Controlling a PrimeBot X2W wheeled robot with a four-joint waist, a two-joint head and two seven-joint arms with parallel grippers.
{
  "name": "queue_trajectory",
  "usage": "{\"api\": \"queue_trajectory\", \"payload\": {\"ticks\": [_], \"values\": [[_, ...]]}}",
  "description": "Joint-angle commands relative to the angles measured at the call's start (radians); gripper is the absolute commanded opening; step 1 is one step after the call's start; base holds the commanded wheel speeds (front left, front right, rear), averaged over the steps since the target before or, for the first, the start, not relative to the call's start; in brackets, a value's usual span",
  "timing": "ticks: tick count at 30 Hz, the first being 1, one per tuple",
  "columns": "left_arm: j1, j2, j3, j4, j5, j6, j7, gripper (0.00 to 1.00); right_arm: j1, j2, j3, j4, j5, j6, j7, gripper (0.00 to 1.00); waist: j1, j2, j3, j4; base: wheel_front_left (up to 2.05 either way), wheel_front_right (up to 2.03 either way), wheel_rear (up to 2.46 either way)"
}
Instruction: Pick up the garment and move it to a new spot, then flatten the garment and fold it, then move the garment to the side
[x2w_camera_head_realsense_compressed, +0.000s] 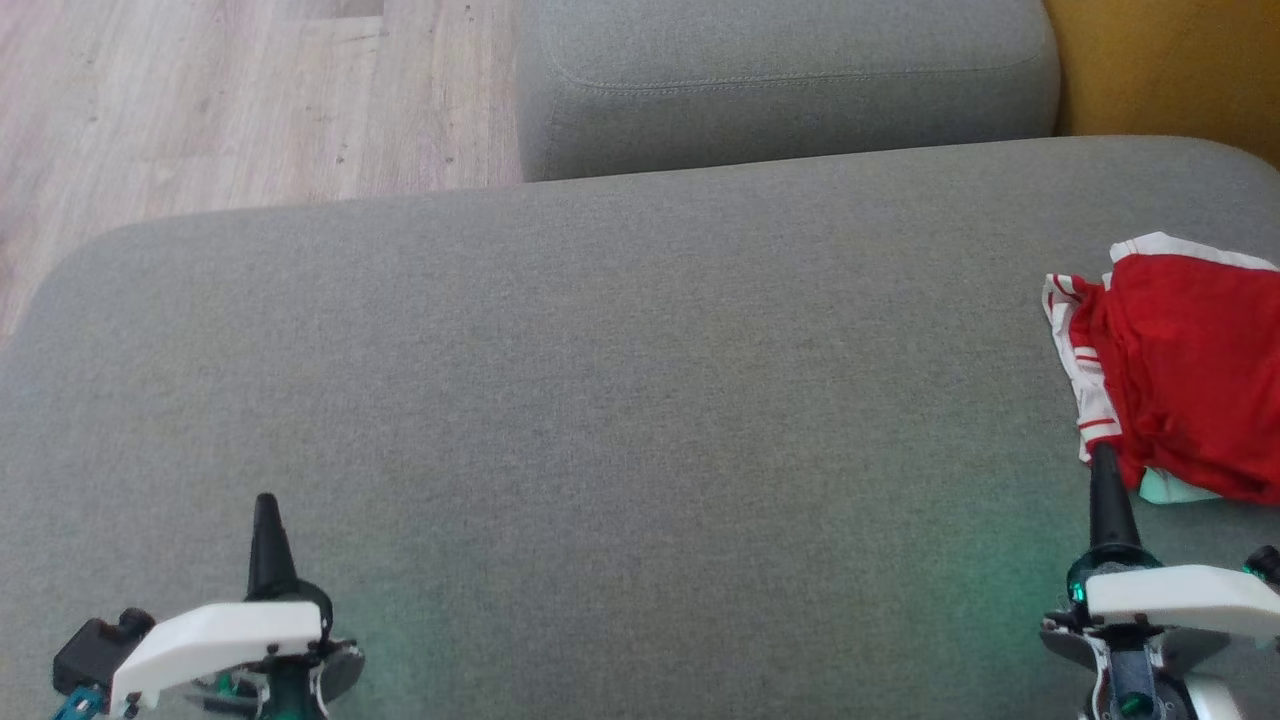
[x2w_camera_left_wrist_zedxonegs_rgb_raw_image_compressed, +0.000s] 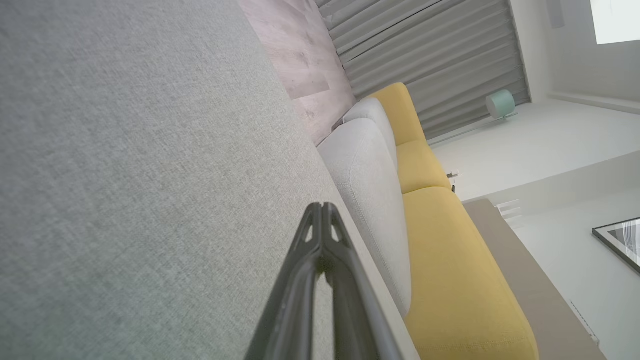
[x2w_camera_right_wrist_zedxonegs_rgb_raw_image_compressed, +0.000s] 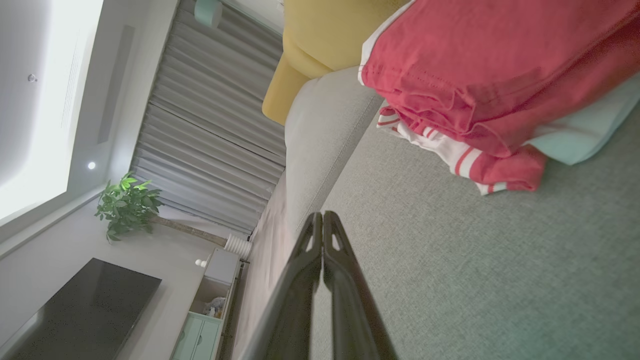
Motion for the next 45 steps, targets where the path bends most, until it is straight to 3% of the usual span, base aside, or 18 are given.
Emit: {"api": "queue_trajectory", "payload": {"ticks": [1, 45], "values": [[-0.052, 0.008, 0.032, -0.028, -0.019, -0.006, 0.005, 0.0, -0.061, -0.023, 0.008, -0.029, 0.026, 0.0, 0.005, 0.0, 0.0, 0.0, 0.0, 0.0, 0.0, 0.0, 0.0], [-0.073, 0.012, 0.107, -0.02, -0.417, -0.069, 0.131, 0.0, -0.113, -0.022, -0.035, -0.003, 0.54, -0.001, 0.132, 0.0, -0.0001, 0.0, -0.001, -0.005, 0.0, 0.0, 0.0]]}}
